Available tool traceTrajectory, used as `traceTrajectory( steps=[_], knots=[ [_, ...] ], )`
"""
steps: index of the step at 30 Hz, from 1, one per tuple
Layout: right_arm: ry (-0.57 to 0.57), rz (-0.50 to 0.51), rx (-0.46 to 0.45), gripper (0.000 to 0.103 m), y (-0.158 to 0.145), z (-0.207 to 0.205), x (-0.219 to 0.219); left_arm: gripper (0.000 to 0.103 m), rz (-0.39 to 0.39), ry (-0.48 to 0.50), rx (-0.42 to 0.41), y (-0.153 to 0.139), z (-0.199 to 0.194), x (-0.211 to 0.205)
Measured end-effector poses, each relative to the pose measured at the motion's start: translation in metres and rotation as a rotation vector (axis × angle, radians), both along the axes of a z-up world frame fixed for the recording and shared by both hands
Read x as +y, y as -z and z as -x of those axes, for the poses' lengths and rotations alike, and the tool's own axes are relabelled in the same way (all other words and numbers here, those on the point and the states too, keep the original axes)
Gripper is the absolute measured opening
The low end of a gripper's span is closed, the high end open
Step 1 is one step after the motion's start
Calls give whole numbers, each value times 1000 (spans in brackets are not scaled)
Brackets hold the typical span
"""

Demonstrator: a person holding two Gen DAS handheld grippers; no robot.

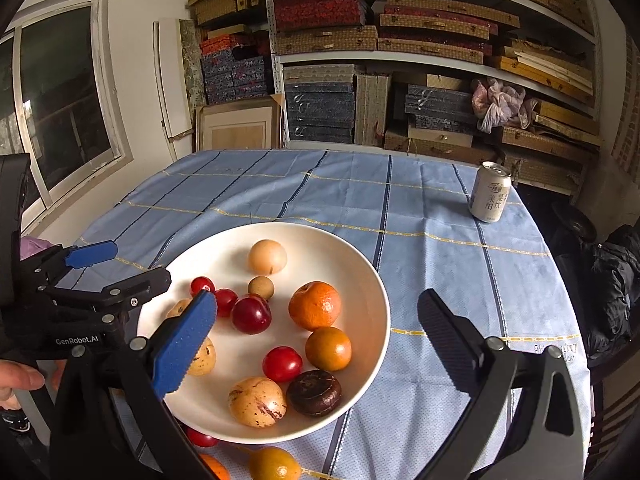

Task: Organize fruits
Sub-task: 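Move both open tools back toward the remaining fruits on the cloth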

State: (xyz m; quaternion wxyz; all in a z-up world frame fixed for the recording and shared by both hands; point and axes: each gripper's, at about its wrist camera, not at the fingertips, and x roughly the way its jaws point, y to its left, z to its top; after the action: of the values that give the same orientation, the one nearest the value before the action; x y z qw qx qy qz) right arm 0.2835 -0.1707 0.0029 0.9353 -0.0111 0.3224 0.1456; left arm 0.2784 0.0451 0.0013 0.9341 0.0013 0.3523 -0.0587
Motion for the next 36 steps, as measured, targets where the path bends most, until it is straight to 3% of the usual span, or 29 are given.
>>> traceTrajectory(
  steps=[8, 15, 18, 23, 26, 32, 36],
  knots=[
    [1, 26, -5, 99, -2, 12, -1, 100, -26, 21, 18, 1, 10, 2],
    [-12, 57, -5, 99, 4, 54, -11, 100, -64, 11, 12, 10, 54, 18],
    [-12, 61, -3, 99, 10, 73, -15, 100, -80, -4, 48, 23, 70, 29],
    [-5, 34, 63, 99, 32, 90, -21, 100, -80, -36, 95, 42, 86, 47],
    [0, 32, 101, 99, 44, 95, -19, 100, -30, -47, 124, 52, 95, 57],
    [-9, 44, 139, 99, 62, 102, -11, 100, -39, -17, 172, 68, 102, 51],
    [-52, 53, 141, 99, 67, 109, -1, 100, -7, 83, 178, 71, 113, 32]
  ],
)
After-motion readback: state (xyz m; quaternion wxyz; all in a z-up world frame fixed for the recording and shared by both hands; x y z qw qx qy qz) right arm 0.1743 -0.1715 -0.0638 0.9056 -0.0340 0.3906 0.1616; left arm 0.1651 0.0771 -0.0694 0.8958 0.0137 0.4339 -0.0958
